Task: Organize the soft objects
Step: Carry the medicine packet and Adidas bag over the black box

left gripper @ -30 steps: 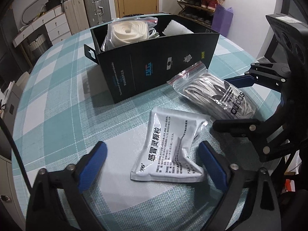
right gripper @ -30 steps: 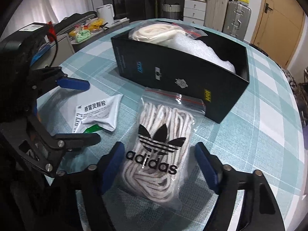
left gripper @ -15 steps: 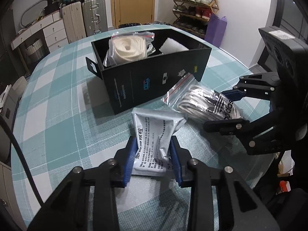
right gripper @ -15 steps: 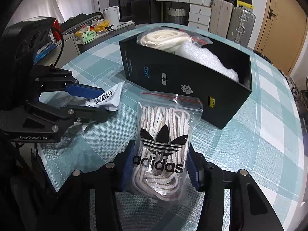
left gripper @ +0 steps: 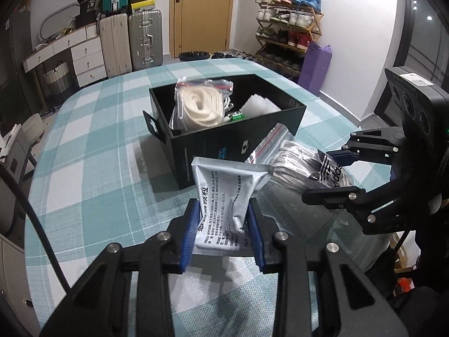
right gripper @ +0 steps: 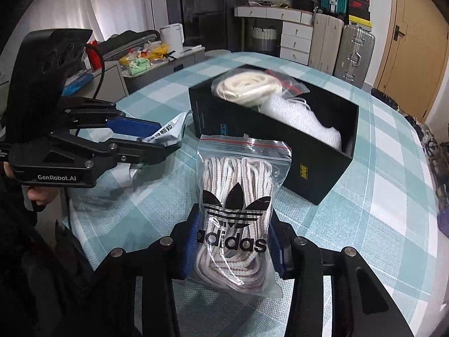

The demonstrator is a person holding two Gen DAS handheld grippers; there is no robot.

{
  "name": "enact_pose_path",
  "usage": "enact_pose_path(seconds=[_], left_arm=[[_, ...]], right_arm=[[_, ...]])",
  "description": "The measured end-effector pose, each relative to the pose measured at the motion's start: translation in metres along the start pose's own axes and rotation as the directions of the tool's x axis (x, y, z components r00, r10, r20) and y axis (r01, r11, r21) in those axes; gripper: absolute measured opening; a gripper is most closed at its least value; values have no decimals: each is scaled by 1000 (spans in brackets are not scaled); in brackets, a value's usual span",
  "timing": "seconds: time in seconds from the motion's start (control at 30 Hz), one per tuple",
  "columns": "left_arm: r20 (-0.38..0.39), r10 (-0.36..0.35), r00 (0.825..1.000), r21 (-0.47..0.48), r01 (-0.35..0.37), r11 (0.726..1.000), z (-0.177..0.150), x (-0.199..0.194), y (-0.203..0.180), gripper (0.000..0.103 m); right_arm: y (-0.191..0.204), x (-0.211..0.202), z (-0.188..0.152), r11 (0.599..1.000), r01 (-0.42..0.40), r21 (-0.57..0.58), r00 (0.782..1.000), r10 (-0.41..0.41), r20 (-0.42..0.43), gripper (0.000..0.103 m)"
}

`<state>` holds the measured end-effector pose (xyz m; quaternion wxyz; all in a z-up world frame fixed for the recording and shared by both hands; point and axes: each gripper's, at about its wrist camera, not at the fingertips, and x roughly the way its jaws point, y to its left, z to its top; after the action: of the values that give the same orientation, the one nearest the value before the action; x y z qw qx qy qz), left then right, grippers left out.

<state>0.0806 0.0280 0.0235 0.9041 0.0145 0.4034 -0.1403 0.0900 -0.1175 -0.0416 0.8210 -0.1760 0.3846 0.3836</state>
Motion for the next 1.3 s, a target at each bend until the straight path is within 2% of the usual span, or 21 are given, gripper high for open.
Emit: enact_pose_path(seconds=[0.37, 0.6, 0.97, 1.3], left_arm=[[69, 19, 997, -29, -17, 999, 7, -19, 4, 32], [115, 50, 992, -68, -42, 997, 12, -30, 9, 33], [114, 117, 987, -121, -103, 987, 30, -21, 16, 33], [123, 131, 984, -133, -115, 984, 55, -9, 15, 33]], right_arm=[[-1, -26, 5, 999, -36, 7, 997, 36, 66, 43], [-14, -34, 9, 997, -39, 67, 995, 33, 95, 43], [-37, -47, 19, 984, -1, 177, 993, -19, 114, 43], [-54, -49, 38, 970, -2, 242, 994, -23, 103, 43]])
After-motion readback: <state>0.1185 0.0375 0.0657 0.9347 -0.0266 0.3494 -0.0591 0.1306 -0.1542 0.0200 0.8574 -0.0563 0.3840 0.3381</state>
